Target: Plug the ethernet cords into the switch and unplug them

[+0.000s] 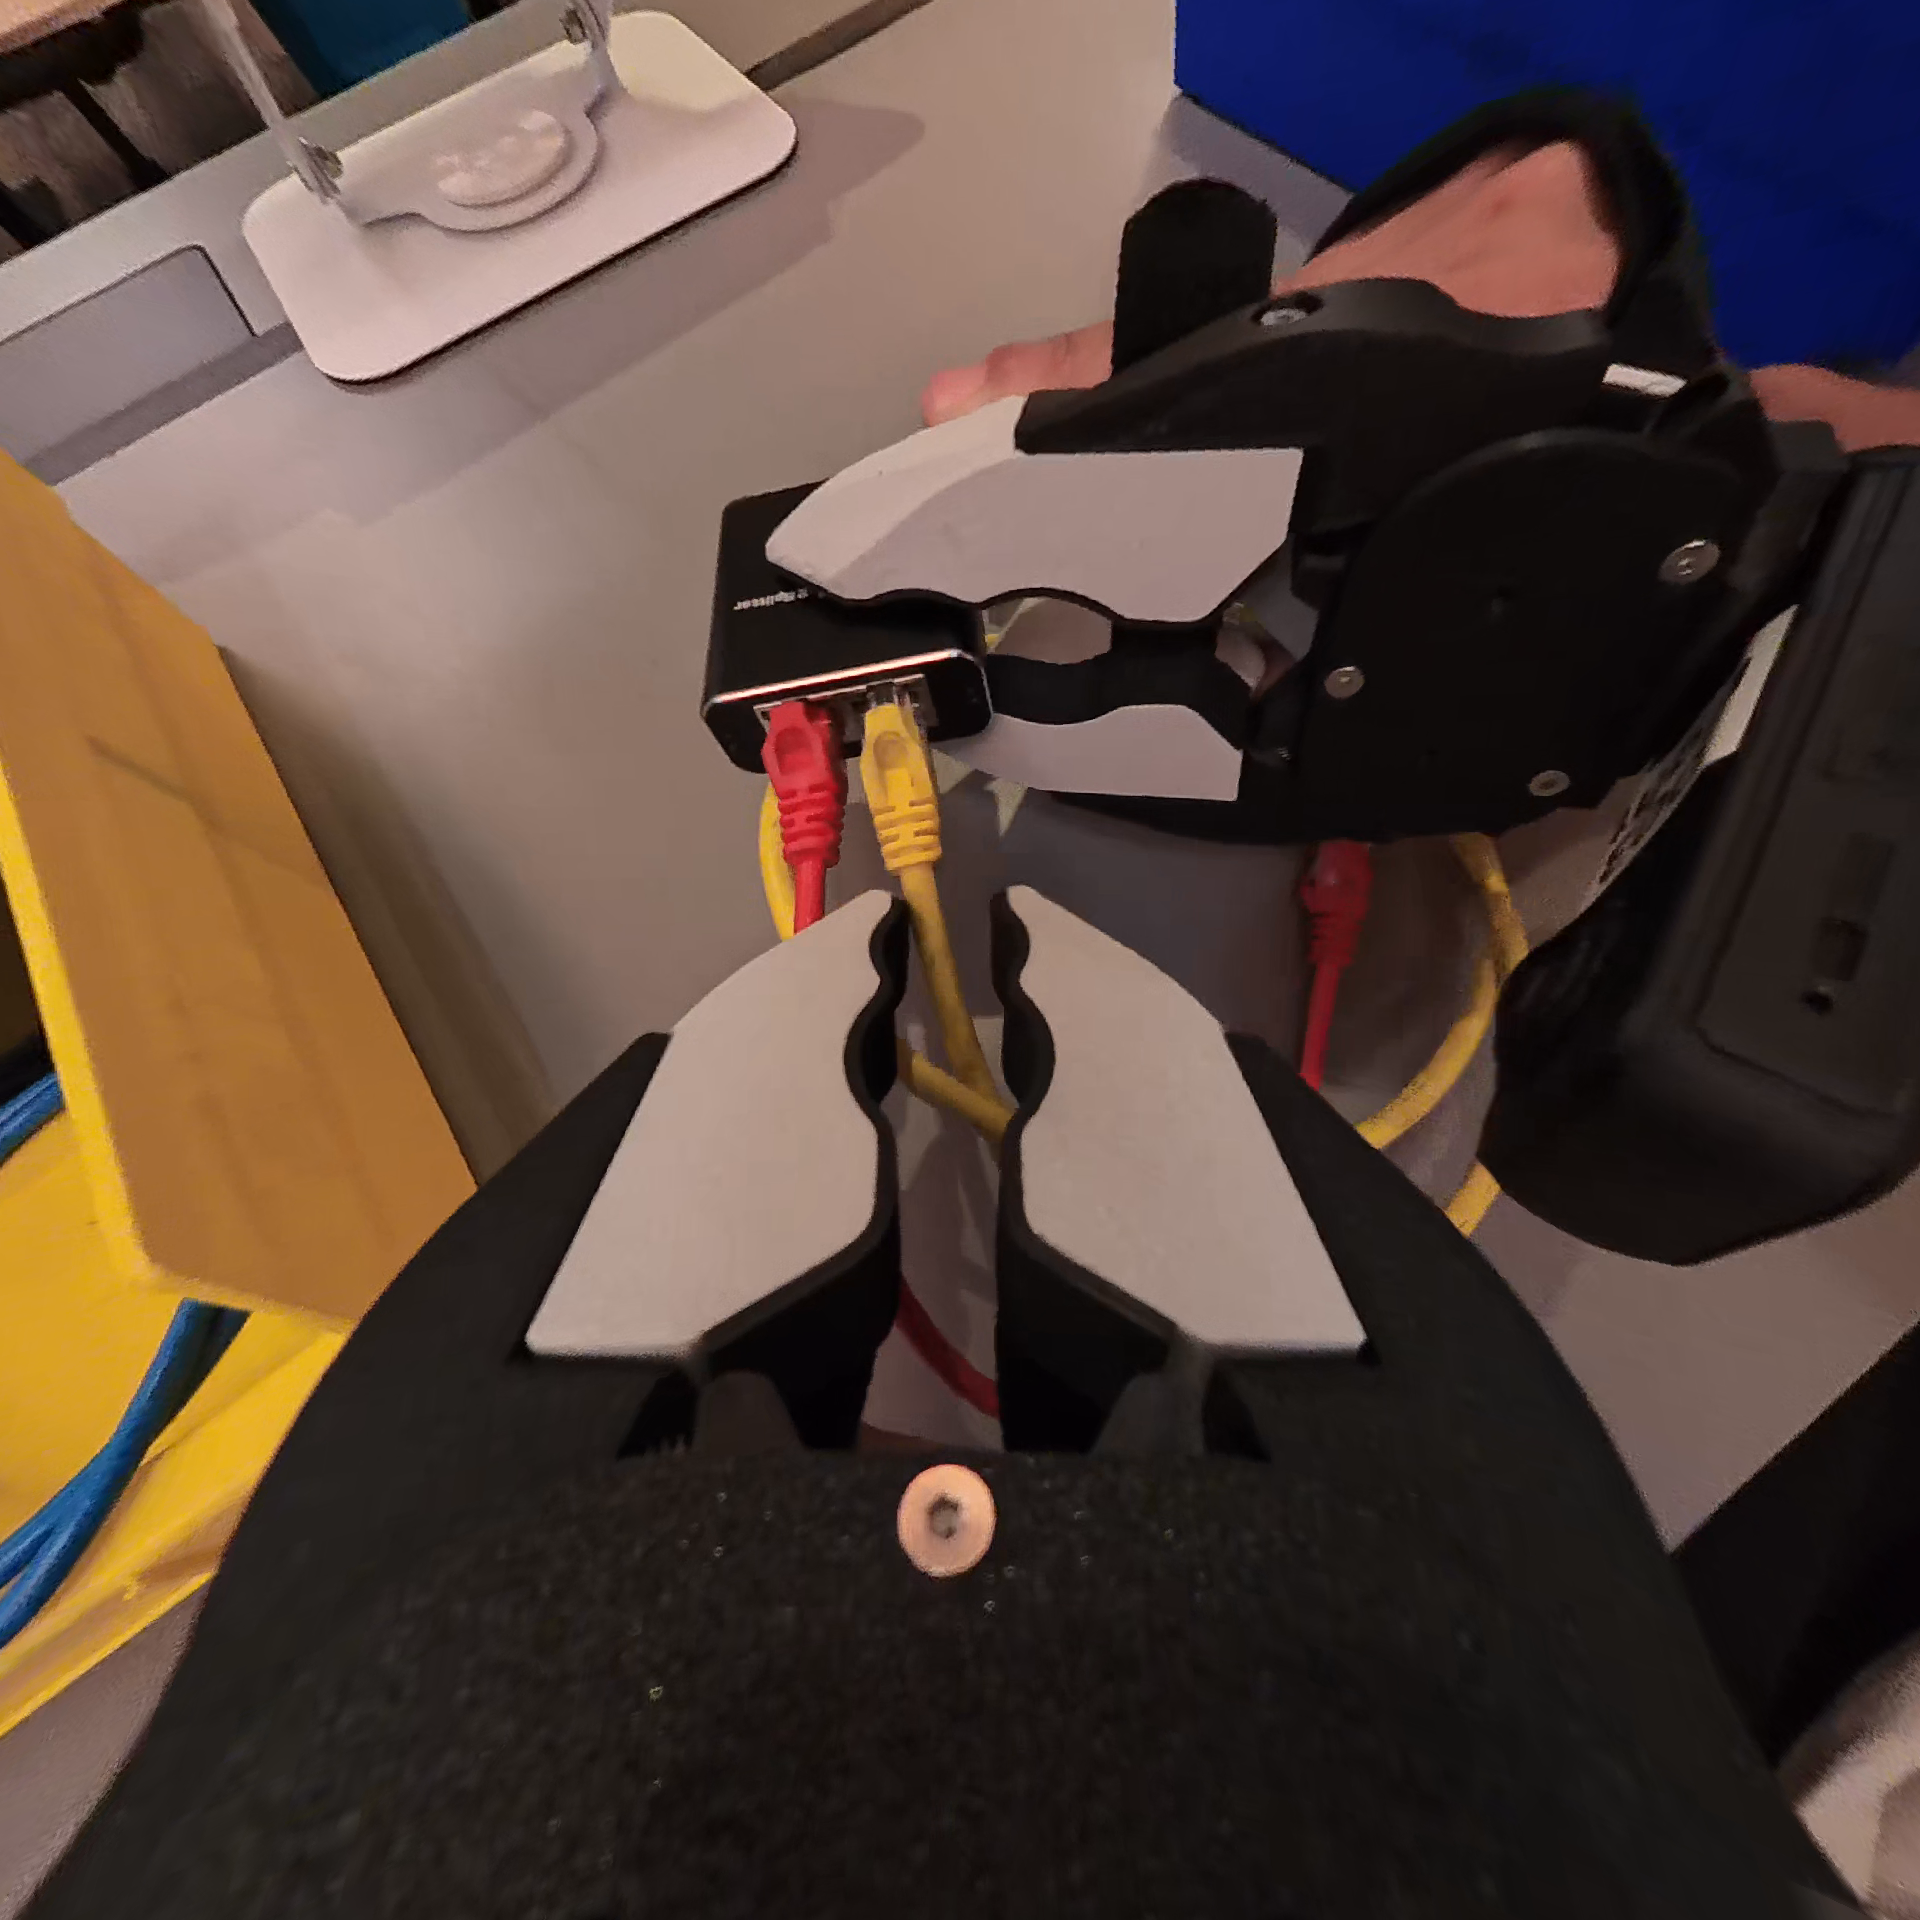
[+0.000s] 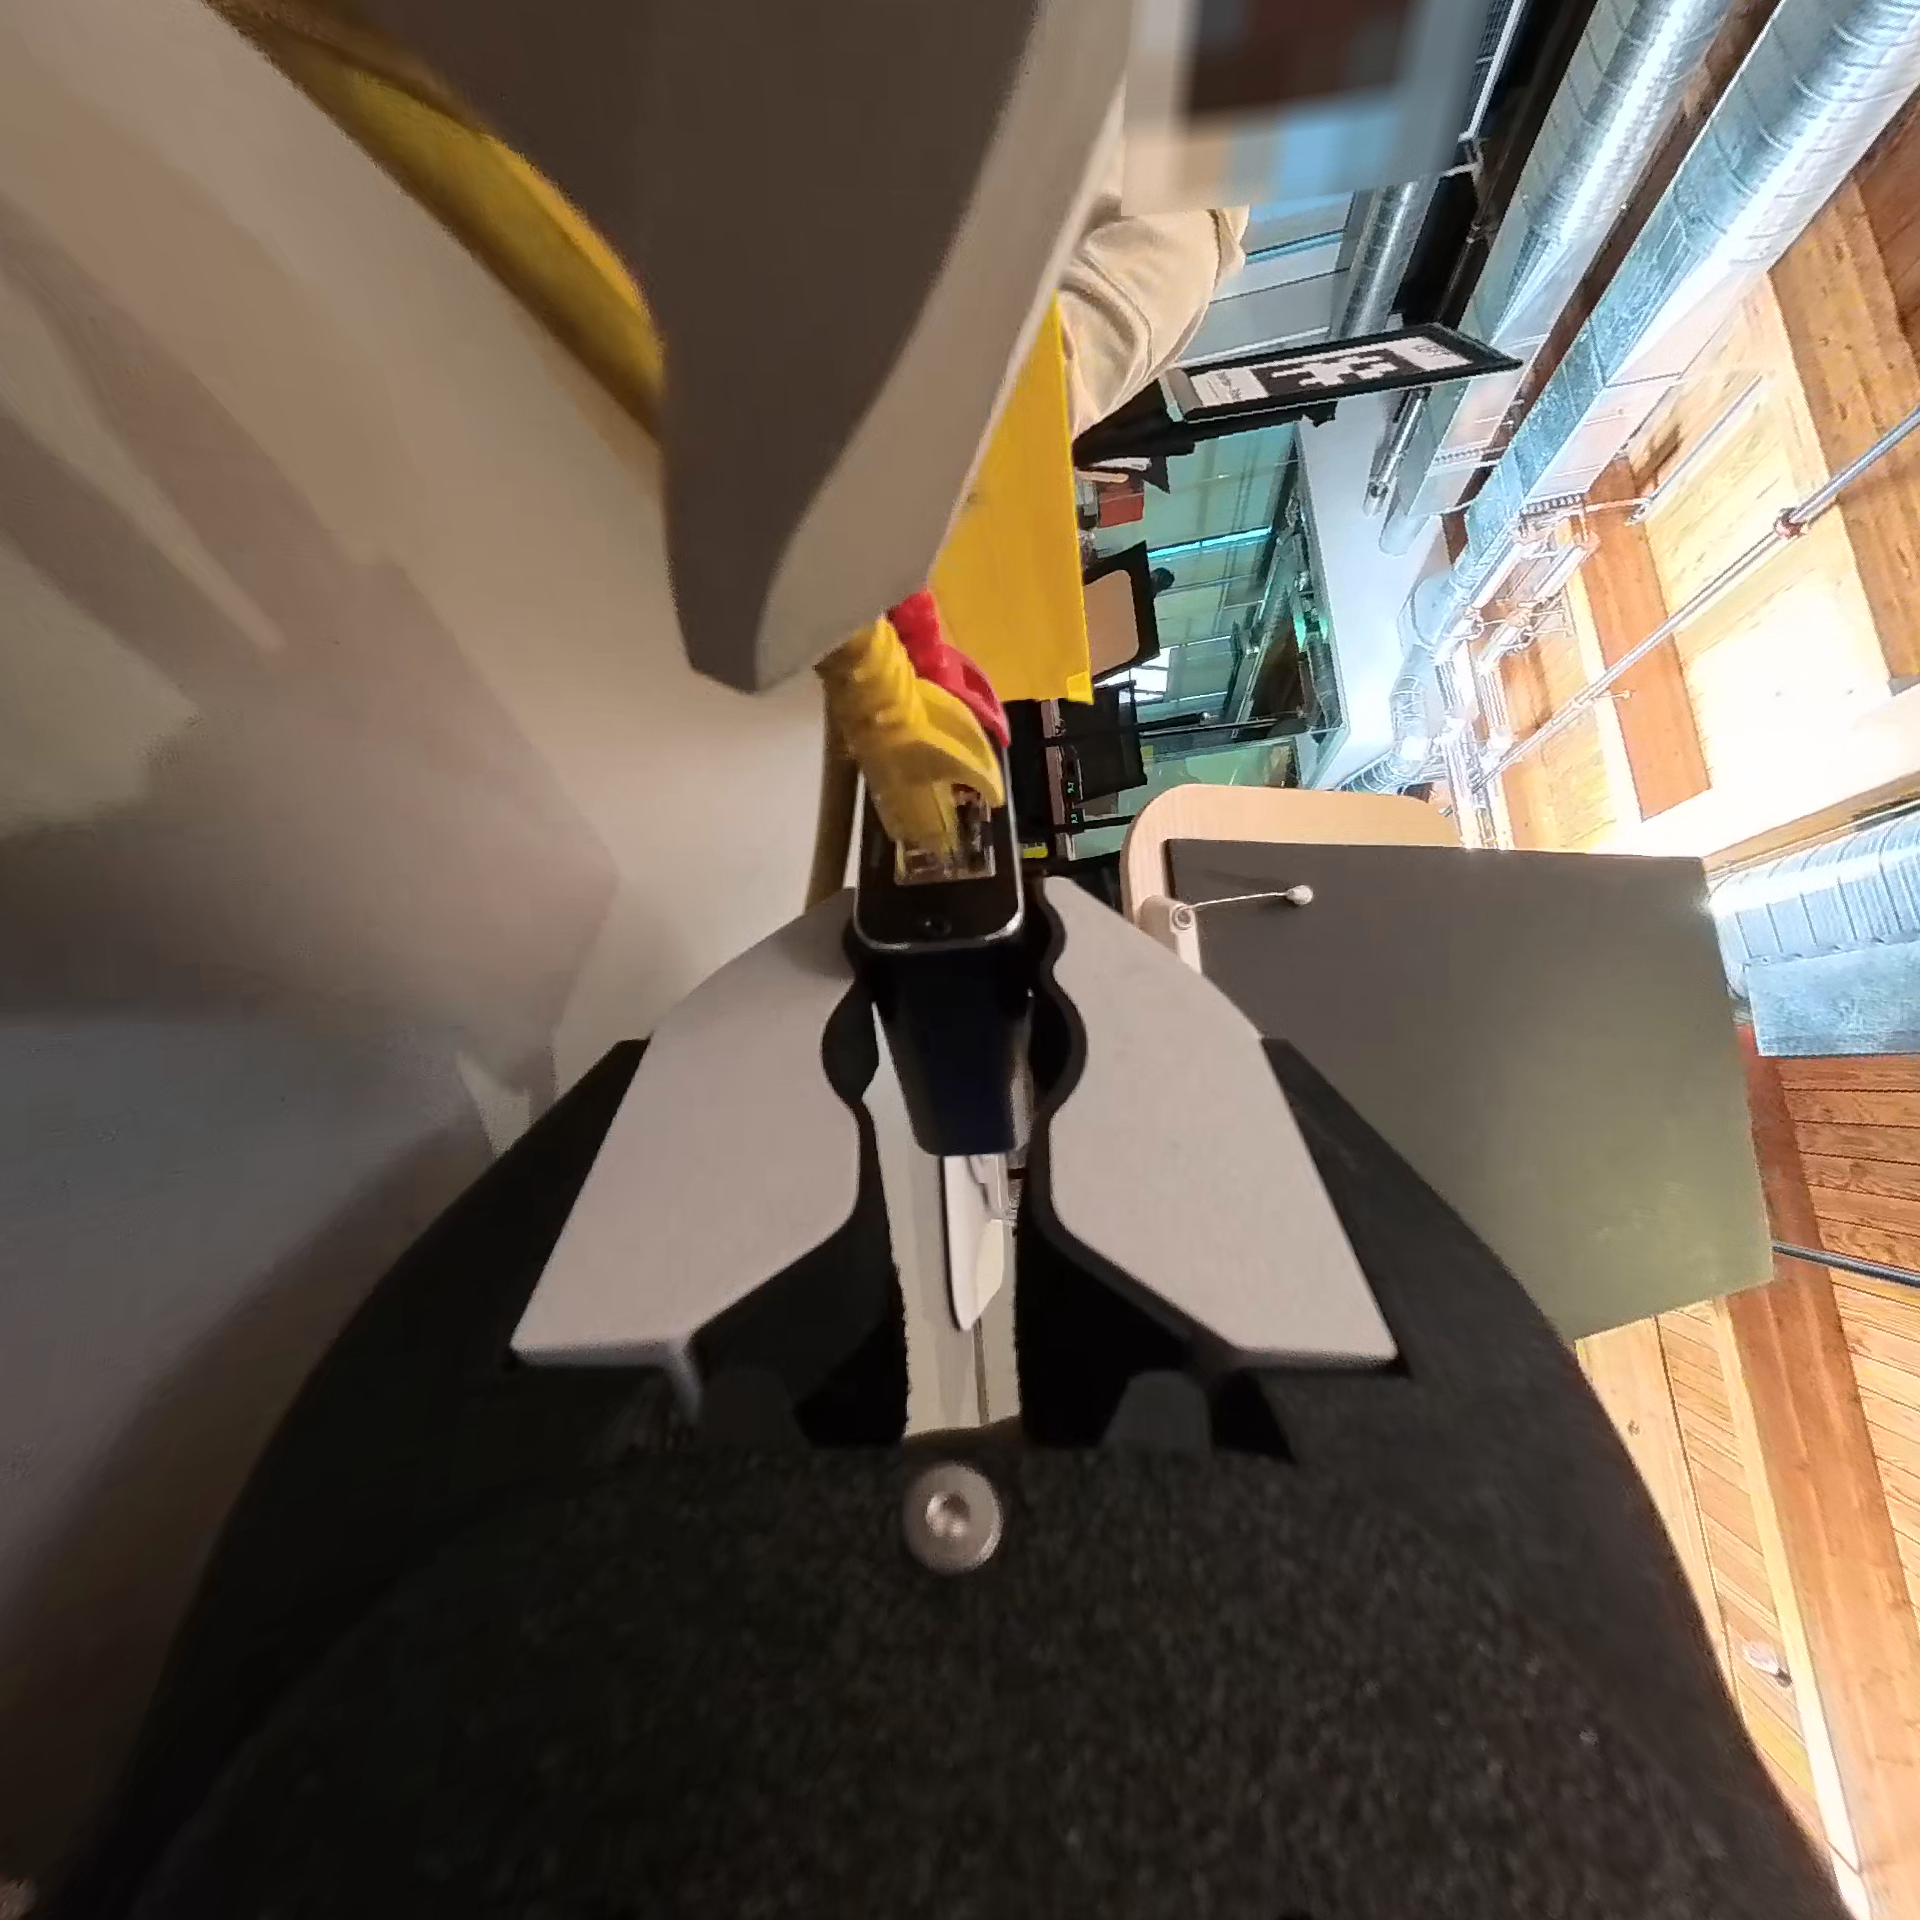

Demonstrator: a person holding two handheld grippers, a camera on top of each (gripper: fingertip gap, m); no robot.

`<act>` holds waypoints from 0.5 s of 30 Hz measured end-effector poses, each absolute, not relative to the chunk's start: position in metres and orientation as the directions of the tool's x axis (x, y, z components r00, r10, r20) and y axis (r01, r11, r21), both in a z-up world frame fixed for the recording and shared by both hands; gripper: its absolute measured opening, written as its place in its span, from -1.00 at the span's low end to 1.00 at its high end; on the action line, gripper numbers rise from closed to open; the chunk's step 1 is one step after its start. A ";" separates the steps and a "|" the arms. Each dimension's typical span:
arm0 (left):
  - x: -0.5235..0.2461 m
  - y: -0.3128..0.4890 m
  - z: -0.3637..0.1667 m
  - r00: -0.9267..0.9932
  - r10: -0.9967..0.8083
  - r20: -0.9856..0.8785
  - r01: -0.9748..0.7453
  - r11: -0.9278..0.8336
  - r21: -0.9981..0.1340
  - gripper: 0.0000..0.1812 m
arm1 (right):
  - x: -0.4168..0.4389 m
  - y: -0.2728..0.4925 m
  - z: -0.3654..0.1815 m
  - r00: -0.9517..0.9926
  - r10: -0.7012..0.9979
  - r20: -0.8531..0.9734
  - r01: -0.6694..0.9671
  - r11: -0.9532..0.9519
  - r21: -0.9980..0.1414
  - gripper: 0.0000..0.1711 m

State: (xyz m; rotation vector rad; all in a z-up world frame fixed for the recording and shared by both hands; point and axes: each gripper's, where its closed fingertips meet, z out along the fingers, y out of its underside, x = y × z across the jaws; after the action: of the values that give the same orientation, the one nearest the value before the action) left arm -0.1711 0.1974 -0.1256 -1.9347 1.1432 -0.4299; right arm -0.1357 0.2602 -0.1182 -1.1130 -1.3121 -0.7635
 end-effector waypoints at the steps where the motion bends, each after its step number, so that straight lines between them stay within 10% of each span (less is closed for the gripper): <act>1: -0.172 0.198 -0.125 0.535 -0.835 -0.128 -0.560 -0.237 -0.794 -0.84 | -0.136 0.260 -0.118 0.154 0.153 0.976 0.924 0.328 -0.197 -0.71; 15: -0.174 0.202 -0.112 0.515 -0.850 -0.107 -0.527 -0.216 -0.822 -0.95 | -0.137 0.259 -0.110 0.231 0.153 0.961 0.900 0.341 -0.271 -0.72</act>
State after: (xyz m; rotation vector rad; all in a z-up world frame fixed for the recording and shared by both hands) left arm -0.1738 0.2020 -0.1121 -1.8884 1.1354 -0.4688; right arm -0.1368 0.2594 -0.1101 -1.1221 -1.2453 -0.6994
